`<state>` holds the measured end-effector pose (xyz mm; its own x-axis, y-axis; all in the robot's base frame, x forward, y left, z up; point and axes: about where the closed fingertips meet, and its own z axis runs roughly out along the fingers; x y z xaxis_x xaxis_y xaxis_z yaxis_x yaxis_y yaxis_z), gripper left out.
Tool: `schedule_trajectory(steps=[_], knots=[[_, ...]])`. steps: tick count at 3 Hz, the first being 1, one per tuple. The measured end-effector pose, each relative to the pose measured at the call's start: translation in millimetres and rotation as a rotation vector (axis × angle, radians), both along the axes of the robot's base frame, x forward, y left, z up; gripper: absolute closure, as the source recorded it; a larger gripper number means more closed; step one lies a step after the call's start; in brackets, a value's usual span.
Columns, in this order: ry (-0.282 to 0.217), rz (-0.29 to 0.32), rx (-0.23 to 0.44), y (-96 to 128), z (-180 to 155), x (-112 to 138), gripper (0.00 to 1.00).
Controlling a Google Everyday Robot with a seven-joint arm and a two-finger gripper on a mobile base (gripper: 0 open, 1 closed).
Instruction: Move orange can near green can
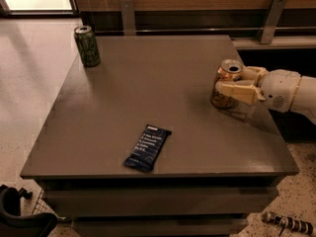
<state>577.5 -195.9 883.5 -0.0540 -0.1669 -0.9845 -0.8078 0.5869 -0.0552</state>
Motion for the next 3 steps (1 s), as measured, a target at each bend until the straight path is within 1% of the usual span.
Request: schedule_trajectory(steps=[1,2,3], knots=[[0.000,0.006,0.000,3.8,0.4,0.4,0.90],[0.000,0.009,0.000,5.6,0.5,0.6,1.00],[0.003,0.018,-0.003,8.1,2.0,2.8,1.00]])
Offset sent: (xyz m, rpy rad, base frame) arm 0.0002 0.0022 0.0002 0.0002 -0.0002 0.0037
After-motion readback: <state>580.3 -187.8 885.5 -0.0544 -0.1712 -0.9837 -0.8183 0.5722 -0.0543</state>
